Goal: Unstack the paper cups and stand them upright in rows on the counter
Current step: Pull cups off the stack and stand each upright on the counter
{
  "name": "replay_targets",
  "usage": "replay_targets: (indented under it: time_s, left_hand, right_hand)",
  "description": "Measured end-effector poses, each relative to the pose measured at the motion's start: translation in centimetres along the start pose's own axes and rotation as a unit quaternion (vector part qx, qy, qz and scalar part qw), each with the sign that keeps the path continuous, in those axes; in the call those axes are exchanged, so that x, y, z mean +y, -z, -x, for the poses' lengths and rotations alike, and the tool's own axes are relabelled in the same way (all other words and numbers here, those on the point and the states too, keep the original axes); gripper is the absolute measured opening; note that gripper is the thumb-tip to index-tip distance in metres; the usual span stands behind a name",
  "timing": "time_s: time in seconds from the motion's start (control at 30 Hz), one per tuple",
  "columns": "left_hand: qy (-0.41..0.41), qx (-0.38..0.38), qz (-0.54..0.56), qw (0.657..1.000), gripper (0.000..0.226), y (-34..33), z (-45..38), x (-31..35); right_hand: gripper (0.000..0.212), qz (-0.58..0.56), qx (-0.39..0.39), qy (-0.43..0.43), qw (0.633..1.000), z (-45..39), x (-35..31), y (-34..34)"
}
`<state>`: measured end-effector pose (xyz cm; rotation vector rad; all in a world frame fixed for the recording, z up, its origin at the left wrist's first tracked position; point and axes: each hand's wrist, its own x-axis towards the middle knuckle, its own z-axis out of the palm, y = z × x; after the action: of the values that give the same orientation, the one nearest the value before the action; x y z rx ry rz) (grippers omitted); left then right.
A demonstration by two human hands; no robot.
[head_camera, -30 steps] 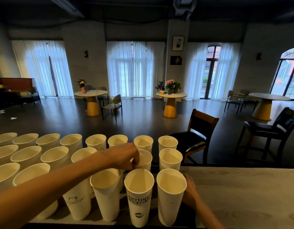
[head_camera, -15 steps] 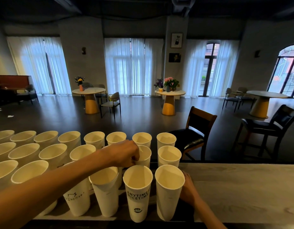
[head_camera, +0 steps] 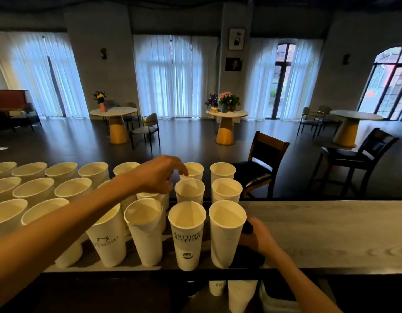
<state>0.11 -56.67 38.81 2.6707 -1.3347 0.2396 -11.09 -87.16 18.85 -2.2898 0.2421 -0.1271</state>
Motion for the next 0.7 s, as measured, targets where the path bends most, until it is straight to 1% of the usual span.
replay_targets:
  time_s: [0.03,0.1,0.17,0.2,0.23,0.3,0.37,0.43,0.53,0.7]
  left_hand:
    - [0.003,0.019,0.016,1.000,0.051,0.5,0.2,-0.2]
    - [0.006,0.052,0.036,0.998,0.050,1.3,0.8,-0.4]
    - [0.014,0.094,0.068,0.993,0.048,1.7,1.6,-0.2]
    - [0.021,0.128,0.090,0.987,0.046,1.9,2.1,0.2]
    - [0.030,0.170,0.114,0.978,0.044,1.9,2.8,0.9]
    - [0.049,0.254,0.165,0.952,0.038,1.7,5.1,3.1]
    - [0.058,0.303,0.199,0.930,0.030,0.5,8.0,5.8]
    - [0.057,0.311,0.221,0.923,0.028,-1.5,10.5,8.0]
    - [0.074,0.307,0.241,0.918,0.030,-4.5,11.5,9.1]
    - [0.095,0.360,0.285,0.883,0.036,-6.7,12.0,9.5]
  right_hand:
    - [0.043,-0.017,0.000,-0.009,1.000,0.3,0.0,0.2]
    - [0.046,-0.013,0.009,-0.010,1.000,1.3,-0.2,0.4]
    - [0.060,-0.030,0.008,-0.024,0.999,1.7,0.5,0.5]
    - [0.065,-0.026,-0.004,-0.021,0.999,2.1,0.7,0.6]
    - [0.066,-0.015,-0.005,-0.015,1.000,2.3,1.0,0.4]
    - [0.062,0.009,0.018,-0.013,1.000,3.3,0.6,0.2]
    - [0.057,0.036,0.034,-0.016,0.999,4.7,0.2,-0.1]
    - [0.054,0.049,0.038,-0.024,0.998,5.3,0.2,-0.4]
    - [0.050,0.053,0.044,-0.021,0.997,5.9,-0.2,-0.7]
    - [0.044,0.040,0.058,-0.026,0.997,6.7,-0.9,-1.4]
